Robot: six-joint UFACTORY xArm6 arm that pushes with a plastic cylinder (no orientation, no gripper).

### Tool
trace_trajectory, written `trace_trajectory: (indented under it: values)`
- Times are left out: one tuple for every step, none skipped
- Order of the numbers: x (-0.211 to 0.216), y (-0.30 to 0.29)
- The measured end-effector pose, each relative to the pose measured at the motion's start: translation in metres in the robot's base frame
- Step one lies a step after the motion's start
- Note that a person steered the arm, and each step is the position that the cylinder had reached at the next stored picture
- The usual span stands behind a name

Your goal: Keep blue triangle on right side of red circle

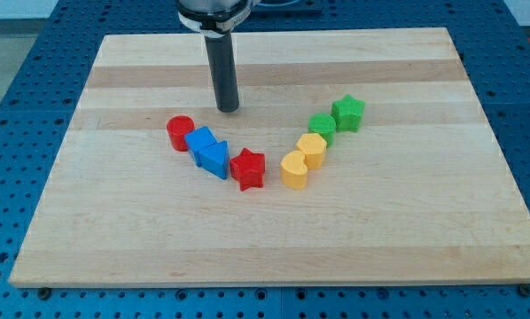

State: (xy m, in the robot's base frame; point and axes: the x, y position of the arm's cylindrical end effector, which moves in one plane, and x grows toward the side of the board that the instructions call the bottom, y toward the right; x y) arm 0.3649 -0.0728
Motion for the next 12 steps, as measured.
trace_trajectory:
  values:
    - [0.0, 0.0]
    - [-0.005, 0.0]
    - [-0.013, 0.0]
    - [-0.037, -0.037]
    - [-0.008, -0.108]
    - [0.064, -0.172]
    - [0.143, -0.19]
    - [0.171, -0.16]
    - [0.164, -0.124]
    - [0.15, -0.097]
    - [0.132, -0.072]
    - [0.125, -0.062]
